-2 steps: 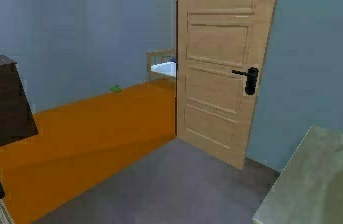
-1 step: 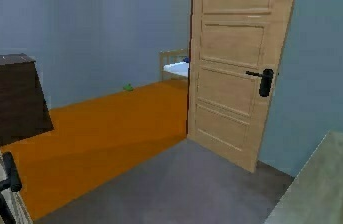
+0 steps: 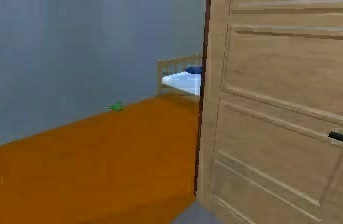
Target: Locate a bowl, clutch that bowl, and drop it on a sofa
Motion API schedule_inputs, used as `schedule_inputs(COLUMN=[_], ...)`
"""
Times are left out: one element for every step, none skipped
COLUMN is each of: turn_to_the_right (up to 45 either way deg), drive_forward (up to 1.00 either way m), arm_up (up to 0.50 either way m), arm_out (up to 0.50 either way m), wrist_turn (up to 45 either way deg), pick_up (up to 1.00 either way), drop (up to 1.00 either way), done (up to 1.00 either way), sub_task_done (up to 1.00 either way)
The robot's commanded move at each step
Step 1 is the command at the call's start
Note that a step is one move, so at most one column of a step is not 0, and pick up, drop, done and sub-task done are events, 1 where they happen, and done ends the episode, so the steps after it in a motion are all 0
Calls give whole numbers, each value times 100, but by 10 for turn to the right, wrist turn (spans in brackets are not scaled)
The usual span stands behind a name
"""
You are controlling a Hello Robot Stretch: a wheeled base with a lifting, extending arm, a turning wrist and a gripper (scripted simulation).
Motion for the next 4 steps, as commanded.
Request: schedule_inputs(turn_to_the_right=[0, -60, 0, 60], drive_forward=[100, 0, 25, 0], arm_up=[0, 0, 0, 0], arm_out=[0, 0, 0, 0], wrist_turn=[0, 0, 0, 0], pick_up=[0, 0, 0, 0], drop=[0, 0, 0, 0], done=[0, 0, 0, 0], sub_task_done=[0, 0, 0, 0])
